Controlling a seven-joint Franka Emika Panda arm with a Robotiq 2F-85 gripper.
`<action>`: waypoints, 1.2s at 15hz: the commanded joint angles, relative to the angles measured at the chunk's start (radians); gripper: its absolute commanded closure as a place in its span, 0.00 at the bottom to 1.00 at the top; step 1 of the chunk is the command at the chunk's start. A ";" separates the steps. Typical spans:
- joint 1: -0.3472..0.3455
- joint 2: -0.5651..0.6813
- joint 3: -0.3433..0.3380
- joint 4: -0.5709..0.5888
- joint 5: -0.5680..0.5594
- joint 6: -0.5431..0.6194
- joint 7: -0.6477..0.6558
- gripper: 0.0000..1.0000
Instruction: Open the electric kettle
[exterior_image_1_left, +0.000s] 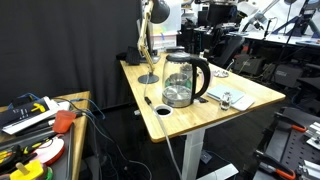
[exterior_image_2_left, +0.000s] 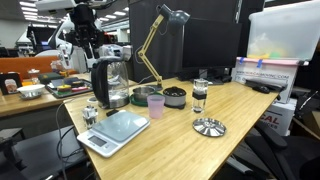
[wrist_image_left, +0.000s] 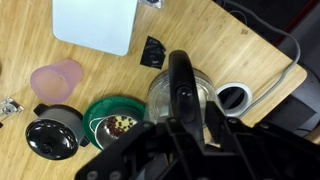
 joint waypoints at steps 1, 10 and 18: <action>-0.010 -0.011 -0.004 -0.006 0.014 0.023 0.015 0.98; -0.011 -0.056 -0.006 -0.043 0.010 0.004 0.036 1.00; -0.004 -0.069 -0.014 -0.083 0.024 0.004 0.018 1.00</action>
